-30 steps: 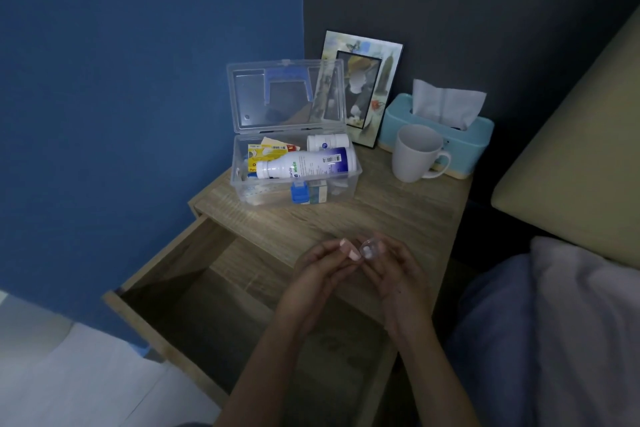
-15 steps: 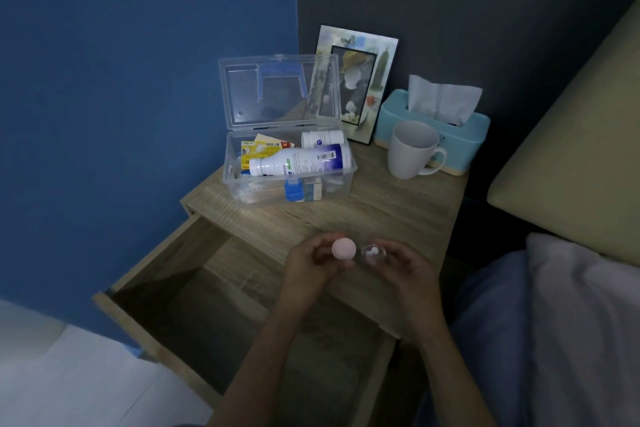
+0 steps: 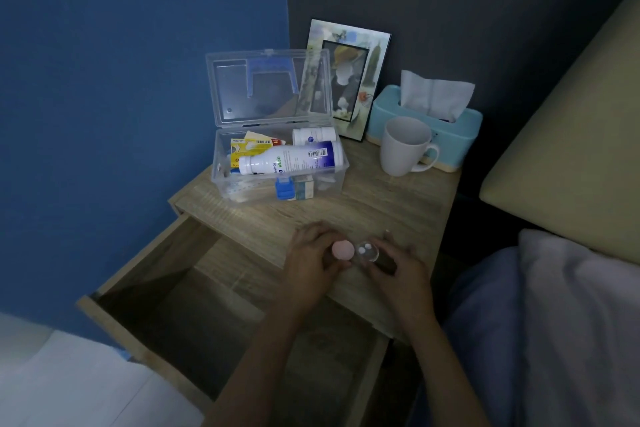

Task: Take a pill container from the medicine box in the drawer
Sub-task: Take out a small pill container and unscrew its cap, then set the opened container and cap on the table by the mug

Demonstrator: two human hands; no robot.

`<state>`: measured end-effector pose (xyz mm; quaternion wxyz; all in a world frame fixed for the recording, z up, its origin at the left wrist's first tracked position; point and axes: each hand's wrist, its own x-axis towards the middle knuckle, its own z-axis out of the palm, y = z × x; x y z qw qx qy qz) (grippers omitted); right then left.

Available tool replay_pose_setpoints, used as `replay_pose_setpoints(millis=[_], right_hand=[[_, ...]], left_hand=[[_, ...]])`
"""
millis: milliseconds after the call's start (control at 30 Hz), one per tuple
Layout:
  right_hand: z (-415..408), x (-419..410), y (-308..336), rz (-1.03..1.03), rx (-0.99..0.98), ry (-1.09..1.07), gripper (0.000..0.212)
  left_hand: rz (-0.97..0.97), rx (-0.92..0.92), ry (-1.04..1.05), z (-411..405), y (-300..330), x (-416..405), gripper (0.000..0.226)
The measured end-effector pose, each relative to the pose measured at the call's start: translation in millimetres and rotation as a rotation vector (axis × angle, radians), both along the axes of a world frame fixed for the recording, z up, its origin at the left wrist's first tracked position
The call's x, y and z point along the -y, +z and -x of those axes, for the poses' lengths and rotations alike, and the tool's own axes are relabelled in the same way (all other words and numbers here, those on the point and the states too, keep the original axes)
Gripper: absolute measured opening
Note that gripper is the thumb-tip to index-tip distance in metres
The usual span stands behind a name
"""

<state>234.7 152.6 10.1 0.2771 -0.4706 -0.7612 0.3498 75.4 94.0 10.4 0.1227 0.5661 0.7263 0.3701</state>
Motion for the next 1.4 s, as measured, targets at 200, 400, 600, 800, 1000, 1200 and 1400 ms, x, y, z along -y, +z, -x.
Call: replay_pose_setpoints(millis=[200,400,600,800,1000,1200,1400], right_hand=[[-0.3,0.0,2.3,-0.003,-0.004,0.026,0.043],[-2.2,0.5,10.0,0.138,-0.212,-0.082,0.042],[20.5,-58.4,51.8,-0.107,-0.429,-0.272,0.039],[40.2,-145.9,76.3,-0.19,-0.175,-0.456,0.046],[43.0,-166.0,64.6,0.063,-0.398,-0.562,0.045],[43.6,-164.8,57.2,0.09,-0.469,-0.503,0.04],[27.2,-138.2,48.7,0.042,-0.511,-0.514,0.032]], left_hand=[[0.066,-0.047,-0.051,1.4,-1.5,2.8,0.055],[0.18,-0.29,-0.049,10.2,-8.9,18.1,0.055],[0.31,-0.455,-0.002,13.4,-12.4,20.5,0.055],[0.298,-0.456,-0.006,12.1,-9.8,21.2,0.064],[0.285,-0.459,0.016,10.8,-8.6,20.4,0.056],[0.286,-0.472,0.03,10.7,-7.1,19.5,0.056],[0.302,-0.493,0.025,9.8,-5.7,20.0,0.057]])
